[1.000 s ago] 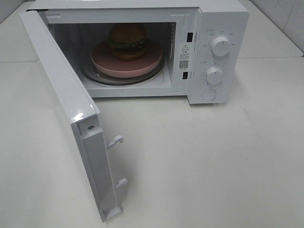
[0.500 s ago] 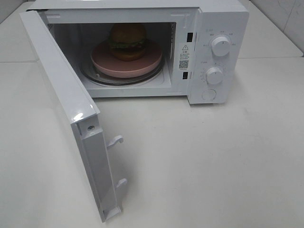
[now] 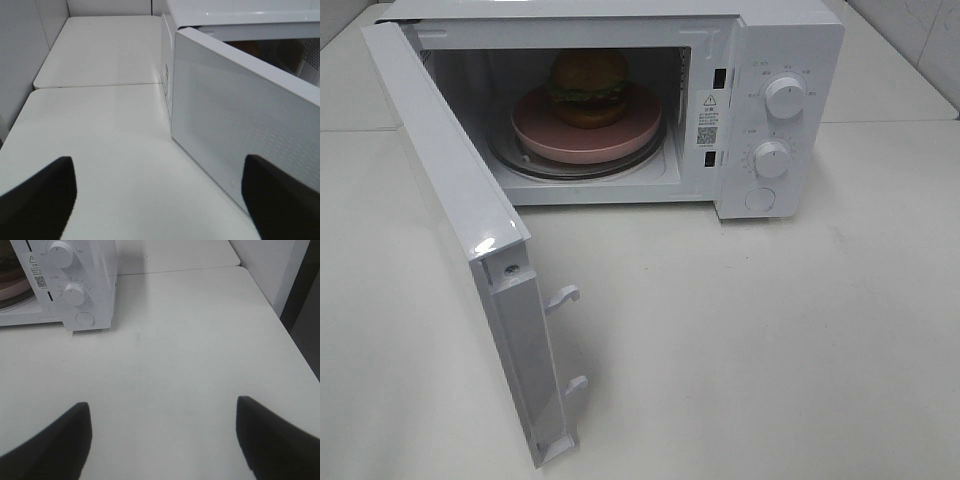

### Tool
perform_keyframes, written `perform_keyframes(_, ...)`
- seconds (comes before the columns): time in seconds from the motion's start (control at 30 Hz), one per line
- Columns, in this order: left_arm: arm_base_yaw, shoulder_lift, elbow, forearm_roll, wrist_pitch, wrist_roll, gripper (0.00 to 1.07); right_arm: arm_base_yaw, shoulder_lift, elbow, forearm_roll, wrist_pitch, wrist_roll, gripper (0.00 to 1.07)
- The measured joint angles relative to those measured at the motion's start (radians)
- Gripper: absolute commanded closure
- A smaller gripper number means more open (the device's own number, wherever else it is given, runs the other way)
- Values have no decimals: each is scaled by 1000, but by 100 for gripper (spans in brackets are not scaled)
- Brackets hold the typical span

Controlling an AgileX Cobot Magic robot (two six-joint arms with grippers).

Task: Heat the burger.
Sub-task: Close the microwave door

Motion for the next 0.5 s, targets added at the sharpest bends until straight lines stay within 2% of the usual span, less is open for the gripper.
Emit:
perform_keyframes(0.03, 0, 0, 0, 0, 0, 0, 36, 0, 0, 0, 0, 0, 0, 32)
perform_keyframes(0.07, 0, 49, 0, 1, -68, 0, 49, 0, 0, 0, 0, 0, 0, 32)
perform_keyframes(0.1, 0, 96, 0, 1, -137, 0, 56, 0, 0, 0, 0, 0, 0, 32)
perform_keyframes(0.13, 0, 96, 0, 1, -137, 0, 56, 0, 0, 0, 0, 0, 0, 32)
perform_keyframes(0.2, 0, 161, 0, -2, -210, 0, 85, 0, 0, 0, 0, 0, 0, 32)
perform_keyframes(0.23, 0, 161, 0, -2, -210, 0, 85, 0, 0, 0, 0, 0, 0, 32)
perform_keyframes(0.27, 0, 180, 0, -3, -232, 0, 93, 0, 0, 0, 0, 0, 0, 32)
perform_keyframes(0.3, 0, 228, 0, -4, -270, 0, 107, 0, 0, 0, 0, 0, 0, 32)
perform_keyframes(0.4, 0, 251, 0, -4, -288, 0, 107, 0, 0, 0, 0, 0, 0, 32)
perform_keyframes(0.5, 0, 330, 0, 0, -393, 0, 107, 0, 0, 0, 0, 0, 0, 32)
